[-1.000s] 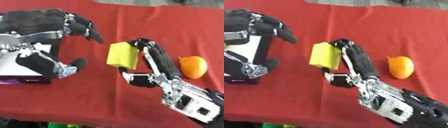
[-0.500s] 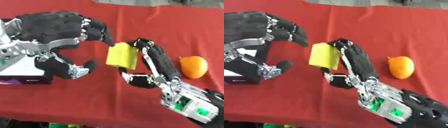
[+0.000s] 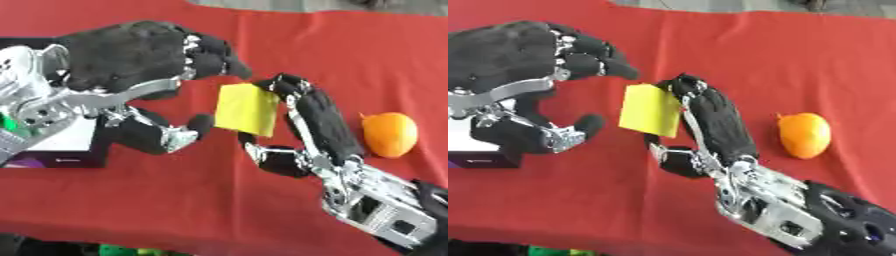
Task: Pick up the objects with one hand, pass them to the other hand, and then place them into the box on the other side of the table.
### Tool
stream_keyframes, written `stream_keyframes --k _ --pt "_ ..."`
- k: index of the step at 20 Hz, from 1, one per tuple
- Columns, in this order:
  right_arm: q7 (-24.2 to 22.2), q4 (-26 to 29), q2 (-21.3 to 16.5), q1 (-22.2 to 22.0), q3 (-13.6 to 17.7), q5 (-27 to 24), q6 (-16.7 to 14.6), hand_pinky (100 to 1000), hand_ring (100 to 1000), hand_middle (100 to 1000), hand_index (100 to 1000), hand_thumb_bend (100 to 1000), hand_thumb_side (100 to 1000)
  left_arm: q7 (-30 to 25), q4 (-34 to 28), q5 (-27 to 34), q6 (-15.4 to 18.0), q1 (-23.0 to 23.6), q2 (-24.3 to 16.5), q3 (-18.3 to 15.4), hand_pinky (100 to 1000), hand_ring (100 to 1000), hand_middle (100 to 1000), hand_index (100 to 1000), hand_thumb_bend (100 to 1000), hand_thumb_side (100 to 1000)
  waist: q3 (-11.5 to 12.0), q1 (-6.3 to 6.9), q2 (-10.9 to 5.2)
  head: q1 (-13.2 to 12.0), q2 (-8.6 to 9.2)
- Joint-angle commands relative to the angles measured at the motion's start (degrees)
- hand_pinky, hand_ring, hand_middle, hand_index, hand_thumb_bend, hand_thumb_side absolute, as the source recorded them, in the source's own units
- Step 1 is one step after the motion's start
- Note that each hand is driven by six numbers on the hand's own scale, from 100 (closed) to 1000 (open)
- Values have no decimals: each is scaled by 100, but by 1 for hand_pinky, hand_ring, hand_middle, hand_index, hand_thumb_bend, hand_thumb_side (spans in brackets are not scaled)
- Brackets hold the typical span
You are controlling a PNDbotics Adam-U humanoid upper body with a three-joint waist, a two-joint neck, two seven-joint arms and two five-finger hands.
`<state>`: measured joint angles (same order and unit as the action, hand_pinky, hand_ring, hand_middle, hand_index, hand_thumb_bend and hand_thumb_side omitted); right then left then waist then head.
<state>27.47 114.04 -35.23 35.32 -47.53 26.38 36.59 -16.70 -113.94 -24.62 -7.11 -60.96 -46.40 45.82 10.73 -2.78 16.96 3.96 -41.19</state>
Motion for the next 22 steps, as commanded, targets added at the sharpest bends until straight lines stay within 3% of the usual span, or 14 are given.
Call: stream_keyframes --k 1,5,8,13,16,22 --pt "605 55 -28 66 3 237 620 189 611 431 512 248 100 170 -65 182 -324 -6 -66 -39 800 732 759 914 100 218 -2 22 -122 10 -12" --pt "514 55 -24 84 -5 555 518 202 610 432 513 243 100 286 -65 488 -810 256 -233 -103 790 717 742 890 100 235 -27 21 -113 41 -69" --pt "427 55 -15 103 0 684 483 201 611 433 513 244 100 261 -65 572 -934 390 -319 -139 796 722 737 874 100 234 -36 21 -104 65 -100" --pt "373 55 -29 94 5 764 479 198 610 432 512 244 100 -114 -65 476 -782 550 -424 -180 834 753 731 854 100 229 -45 18 -95 89 -128" --pt "409 55 -48 48 -24 745 466 190 610 432 513 245 100 -309 -65 375 -541 581 -440 -157 850 766 733 890 103 237 -39 14 -94 104 -118" --pt "503 55 -31 78 -85 607 576 175 609 430 511 247 100 -231 -65 81 -373 543 -398 -71 858 774 747 933 243 252 -32 13 -93 106 -85"
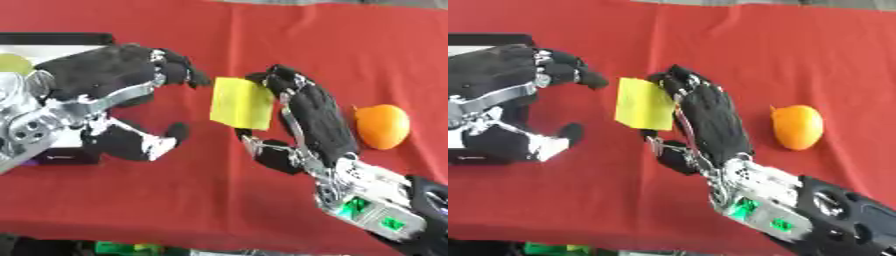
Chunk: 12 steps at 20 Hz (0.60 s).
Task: Pick up the objects with one hand, pass them to the other hand, and then place them into the box on the other side of the table.
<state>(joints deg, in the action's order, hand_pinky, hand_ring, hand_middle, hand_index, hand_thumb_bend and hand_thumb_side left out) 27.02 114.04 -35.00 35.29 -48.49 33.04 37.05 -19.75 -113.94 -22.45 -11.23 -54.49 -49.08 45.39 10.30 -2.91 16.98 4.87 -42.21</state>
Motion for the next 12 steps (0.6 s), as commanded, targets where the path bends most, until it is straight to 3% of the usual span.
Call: stream_keyframes --k 1,5,12 --pt "567 55 -47 92 -5 -95 555 174 609 430 512 247 100 148 -65 -204 20 -117 -111 -1 861 776 750 938 252 252 11 26 -93 13 20" --pt "594 55 -39 98 -95 -140 615 169 611 433 513 248 100 541 -65 -465 -121 -186 -7 115 872 784 758 945 308 244 14 22 -93 18 18" --pt "548 55 -46 92 -149 -107 631 169 612 433 514 251 100 952 -65 -95 -361 -98 42 234 853 757 735 936 124 195 5 24 -87 59 -51"
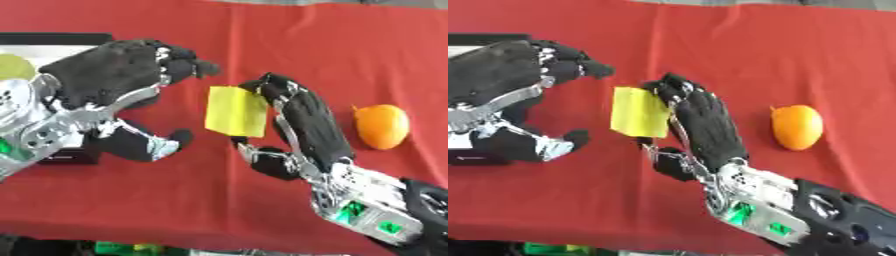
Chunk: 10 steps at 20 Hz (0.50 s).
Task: Pick up the objects with one hand, pass them to the other hand, and then place them into the box on the other side of the table.
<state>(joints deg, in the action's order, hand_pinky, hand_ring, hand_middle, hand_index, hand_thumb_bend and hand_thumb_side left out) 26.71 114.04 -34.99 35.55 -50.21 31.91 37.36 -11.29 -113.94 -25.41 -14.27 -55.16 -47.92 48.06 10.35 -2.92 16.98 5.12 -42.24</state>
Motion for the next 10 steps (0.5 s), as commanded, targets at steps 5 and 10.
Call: stream_keyframes --k 5,10 --pt "520 55 -67 71 23 35 591 167 613 435 515 251 100 0 -65 661 51 58 -147 -55 859 759 736 931 100 204 -2 31 -86 89 -121" --pt "465 55 -69 79 22 35 584 162 614 435 515 251 100 -206 -65 789 212 113 -187 -98 861 762 737 932 100 207 -2 27 -86 127 -127"
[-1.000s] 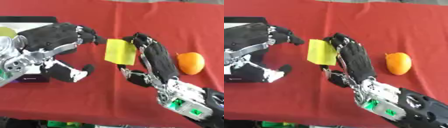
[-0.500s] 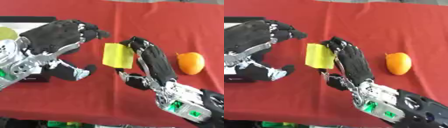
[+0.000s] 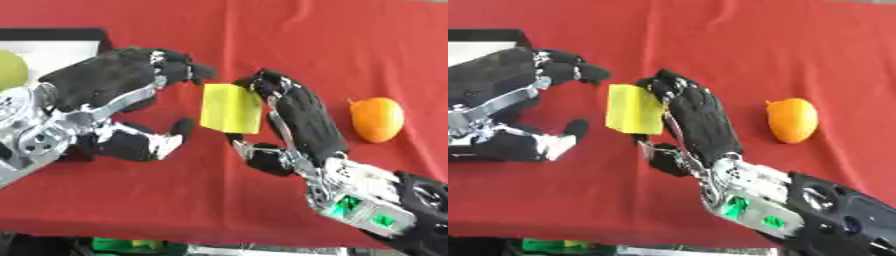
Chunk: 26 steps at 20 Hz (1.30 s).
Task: Pick up the objects with one hand, pass them to the other hand, and then place them into the box on the other side of the table.
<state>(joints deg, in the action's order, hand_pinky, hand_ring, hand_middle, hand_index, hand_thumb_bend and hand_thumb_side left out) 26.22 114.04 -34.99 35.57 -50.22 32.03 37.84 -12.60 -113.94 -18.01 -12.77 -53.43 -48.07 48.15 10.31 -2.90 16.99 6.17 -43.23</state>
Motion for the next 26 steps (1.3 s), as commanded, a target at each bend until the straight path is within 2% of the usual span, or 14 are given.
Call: stream_keyframes --k 1,9,16,18,21,23,26 --pt "508 55 -66 81 20 15 535 162 614 436 516 251 100 -94 -65 42 83 -65 -168 -107 861 762 737 932 100 207 3 25 -85 21 -22" --pt "406 55 -47 106 -26 10 569 162 618 439 519 254 100 -241 -65 -16 128 -108 -123 -60 868 770 743 933 100 212 16 18 -83 57 27" --pt "366 55 -66 70 -4 -5 604 143 618 438 518 257 100 -567 -65 -149 379 -17 -219 -72 882 787 758 941 107 228 19 20 -83 53 57" --pt "399 55 -62 61 8 -133 614 129 617 435 515 261 100 -590 -65 -275 365 13 -253 -102 882 789 760 942 151 238 22 21 -84 47 61" --pt "504 55 -63 48 -9 -393 584 119 618 434 514 263 100 -467 -65 -525 171 -1 -250 -112 886 795 765 944 254 268 23 15 -90 27 62" --pt "584 55 -67 30 -37 -513 547 115 618 432 513 264 100 -308 -65 -739 12 -18 -228 -92 892 800 770 957 290 275 22 12 -91 10 70" --pt "680 55 -74 15 -67 -660 502 115 618 432 513 266 100 -171 -65 -943 -56 -24 -197 -18 901 809 780 982 320 280 22 10 -90 5 74"
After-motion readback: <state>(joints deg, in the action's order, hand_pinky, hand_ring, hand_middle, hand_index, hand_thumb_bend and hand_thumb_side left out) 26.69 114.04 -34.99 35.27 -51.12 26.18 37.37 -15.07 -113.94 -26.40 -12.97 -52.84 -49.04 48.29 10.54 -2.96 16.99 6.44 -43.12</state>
